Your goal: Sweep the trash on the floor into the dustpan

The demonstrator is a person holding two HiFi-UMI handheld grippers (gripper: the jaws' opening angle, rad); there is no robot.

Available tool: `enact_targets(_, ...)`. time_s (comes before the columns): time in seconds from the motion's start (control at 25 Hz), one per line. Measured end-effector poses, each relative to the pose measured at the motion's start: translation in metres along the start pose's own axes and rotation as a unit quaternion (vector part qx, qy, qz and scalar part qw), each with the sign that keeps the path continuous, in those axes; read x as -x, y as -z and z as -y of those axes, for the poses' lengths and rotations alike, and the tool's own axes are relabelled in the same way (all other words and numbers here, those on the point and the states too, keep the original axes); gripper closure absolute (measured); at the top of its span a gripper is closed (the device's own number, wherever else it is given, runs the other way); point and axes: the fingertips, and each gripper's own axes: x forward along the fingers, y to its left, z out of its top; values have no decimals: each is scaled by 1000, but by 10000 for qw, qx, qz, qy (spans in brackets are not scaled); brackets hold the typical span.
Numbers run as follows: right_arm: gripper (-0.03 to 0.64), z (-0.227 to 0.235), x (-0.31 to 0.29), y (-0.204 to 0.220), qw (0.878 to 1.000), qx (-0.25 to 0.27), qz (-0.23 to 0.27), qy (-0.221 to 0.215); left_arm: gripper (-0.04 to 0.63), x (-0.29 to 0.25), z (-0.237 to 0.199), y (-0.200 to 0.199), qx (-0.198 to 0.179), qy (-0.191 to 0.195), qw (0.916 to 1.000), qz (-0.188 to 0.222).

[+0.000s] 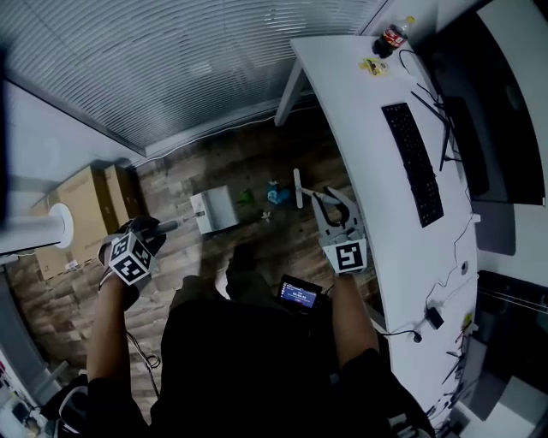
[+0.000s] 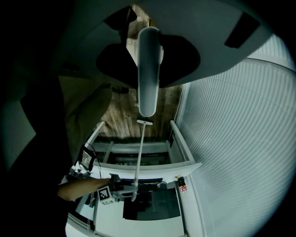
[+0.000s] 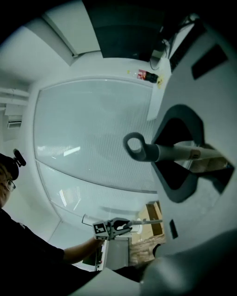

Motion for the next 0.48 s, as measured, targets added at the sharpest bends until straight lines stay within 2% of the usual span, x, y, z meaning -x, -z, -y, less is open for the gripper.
enact_targets(0.08,514,-18,-7,16,9994,-309,13,-178,463,-1,0,0,19,23,10000,-3)
enact_targets(0.24,511,-22,-15,18,9933,-1112,285,-115,465,-4,-2,-2,8,50,10000,-9)
enact_targets(0.48,502,-42,-15,13,9871,-1443,273,-631,476,-11,4,2,4,154,9999,-17)
